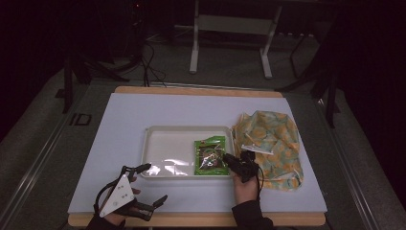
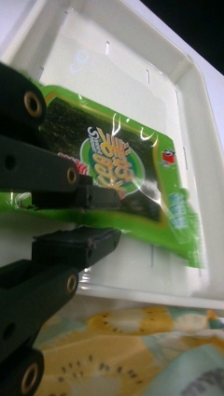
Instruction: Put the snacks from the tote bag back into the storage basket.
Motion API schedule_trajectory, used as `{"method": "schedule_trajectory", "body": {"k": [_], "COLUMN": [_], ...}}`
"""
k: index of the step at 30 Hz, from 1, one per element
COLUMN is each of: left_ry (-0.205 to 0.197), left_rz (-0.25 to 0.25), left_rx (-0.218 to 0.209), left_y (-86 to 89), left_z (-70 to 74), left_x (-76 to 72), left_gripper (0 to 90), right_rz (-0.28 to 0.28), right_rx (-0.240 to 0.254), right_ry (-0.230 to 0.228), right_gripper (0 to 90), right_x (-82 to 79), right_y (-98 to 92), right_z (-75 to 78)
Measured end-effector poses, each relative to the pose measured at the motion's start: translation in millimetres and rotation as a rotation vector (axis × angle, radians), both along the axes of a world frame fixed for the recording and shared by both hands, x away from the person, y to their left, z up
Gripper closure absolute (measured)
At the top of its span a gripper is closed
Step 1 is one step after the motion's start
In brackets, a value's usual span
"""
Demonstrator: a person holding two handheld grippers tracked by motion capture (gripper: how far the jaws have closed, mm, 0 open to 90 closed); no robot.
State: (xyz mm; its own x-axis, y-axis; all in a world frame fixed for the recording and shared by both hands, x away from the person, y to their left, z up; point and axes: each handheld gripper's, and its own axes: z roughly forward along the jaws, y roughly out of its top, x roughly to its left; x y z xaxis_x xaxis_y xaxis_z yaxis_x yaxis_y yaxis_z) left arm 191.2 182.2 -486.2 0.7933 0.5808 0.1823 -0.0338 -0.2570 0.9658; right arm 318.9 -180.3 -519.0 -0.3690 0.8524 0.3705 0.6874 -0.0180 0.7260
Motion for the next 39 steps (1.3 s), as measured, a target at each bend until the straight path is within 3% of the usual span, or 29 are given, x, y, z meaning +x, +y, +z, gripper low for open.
{"method": "schedule_trajectory", "body": {"k": [8,13,16,20,24,30,32,39], "left_ry": [-0.001,-0.001,-0.001,0.0,0.001,0.003,0.004,0.005], "left_rz": [0.0,0.0,0.0,-0.002,-0.003,-0.003,-0.003,-0.002], "left_rx": [0.0,0.0,0.001,0.003,0.004,0.005,0.005,0.004], "left_y": [0.1,0.3,0.2,-0.3,-0.3,-0.4,-0.4,-0.2], "left_z": [0.2,0.2,0.1,-0.1,-0.2,-0.4,-0.4,-0.5], "left_x": [-0.3,-0.3,-0.2,0.1,0.1,0.5,0.5,0.4], "left_gripper": [0.5,0.5,0.5,0.5,0.5,0.5,0.5,0.5], "right_rz": [0.042,0.086,0.127,0.17,0.206,0.216,0.242,0.227], "right_rx": [-0.089,-0.149,-0.173,-0.171,-0.237,-0.213,-0.197,-0.211], "right_ry": [-0.057,-0.107,-0.141,-0.157,-0.192,-0.217,-0.23,-0.294], "right_gripper": [67.8,61.1,55.4,44.8,37.1,25.7,19.3,15.5], "right_x": [-2.2,2.0,5.7,10.9,14.0,18.5,19.0,17.7], "right_y": [6.1,8.9,9.2,7.7,8.8,0.1,-4.8,-29.7], "right_z": [17.2,37.0,51.3,65.5,76.9,90.3,95.2,115.1]}}
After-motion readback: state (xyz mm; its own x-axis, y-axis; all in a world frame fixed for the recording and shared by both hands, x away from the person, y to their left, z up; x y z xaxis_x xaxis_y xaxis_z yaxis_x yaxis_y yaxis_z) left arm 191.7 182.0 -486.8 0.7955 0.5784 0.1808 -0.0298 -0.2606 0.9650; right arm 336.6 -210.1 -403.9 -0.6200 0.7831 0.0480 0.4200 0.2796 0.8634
